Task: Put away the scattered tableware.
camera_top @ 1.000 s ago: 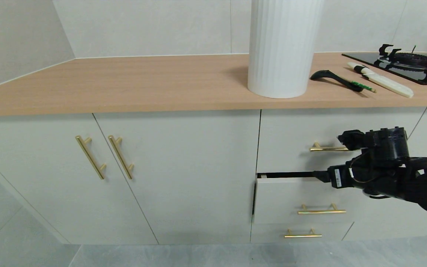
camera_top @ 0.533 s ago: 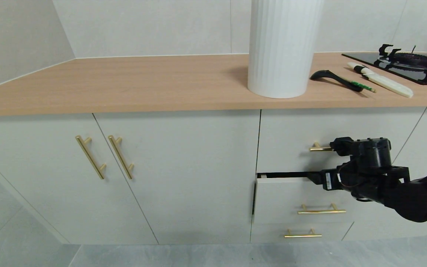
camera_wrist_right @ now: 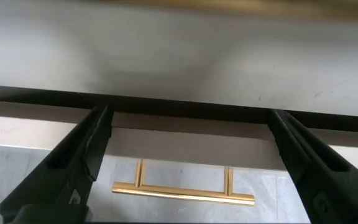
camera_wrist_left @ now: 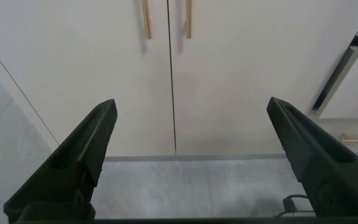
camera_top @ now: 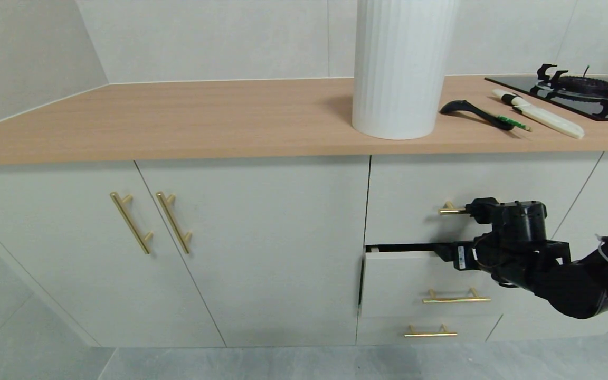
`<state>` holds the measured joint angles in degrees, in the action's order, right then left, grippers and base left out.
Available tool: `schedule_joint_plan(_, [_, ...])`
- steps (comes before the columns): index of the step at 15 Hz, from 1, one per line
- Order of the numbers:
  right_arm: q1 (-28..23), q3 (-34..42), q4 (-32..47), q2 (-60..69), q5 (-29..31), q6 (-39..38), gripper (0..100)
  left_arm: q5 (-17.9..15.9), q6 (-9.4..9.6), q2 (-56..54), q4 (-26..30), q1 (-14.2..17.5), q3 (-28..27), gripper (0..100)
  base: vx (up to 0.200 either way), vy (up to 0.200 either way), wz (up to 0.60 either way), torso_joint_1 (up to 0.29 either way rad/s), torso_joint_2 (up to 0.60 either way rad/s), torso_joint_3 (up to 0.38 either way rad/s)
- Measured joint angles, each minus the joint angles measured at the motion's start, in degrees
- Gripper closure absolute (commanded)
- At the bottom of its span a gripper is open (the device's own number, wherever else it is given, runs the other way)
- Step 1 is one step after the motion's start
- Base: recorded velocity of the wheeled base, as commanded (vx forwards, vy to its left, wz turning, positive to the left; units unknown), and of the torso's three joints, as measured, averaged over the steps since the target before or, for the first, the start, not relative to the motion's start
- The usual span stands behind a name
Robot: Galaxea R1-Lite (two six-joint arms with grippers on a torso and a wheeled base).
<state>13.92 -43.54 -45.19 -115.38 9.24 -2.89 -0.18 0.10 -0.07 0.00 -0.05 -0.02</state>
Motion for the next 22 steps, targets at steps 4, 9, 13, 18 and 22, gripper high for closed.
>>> schedule_joint_plan(4, [0.0,0.3,-0.1,0.0,-0.2,0.3,0,0.0,0.0,0.0,0.0,0.0,0.0,0,0.0,0.0,0.0,0.0,0.0,0.0])
schedule_joint_plan(9, [0.1,1.3,6.7,3.6,-0.8,0.6,0,0.0,0.0,0.0,0.0,0.0,0.0,0,0.0,0.0,0.0,0.0,0.0,0.0])
schedule_joint_plan(13, [0.4,1.4,12.5,6.9,-0.9,0.7,0,0.0,0.0,0.0,0.0,0.0,0.0,0,0.0,0.0,0.0,0.0,0.0,0.0])
schedule_joint_plan(18, [1.3,0.0,24.9,13.8,-4.5,1.1,0,0.0,0.0,0.0,0.0,0.0,0.0,0,0.0,0.0,0.0,0.0,0.0,0.0])
schedule_joint_plan(22, [1.4,-0.2,20.4,14.6,-4.2,0.7,0,0.0,0.0,0.0,0.0,0.0,0.0,0,0.0,0.0,0.0,0.0,0.0,0.0])
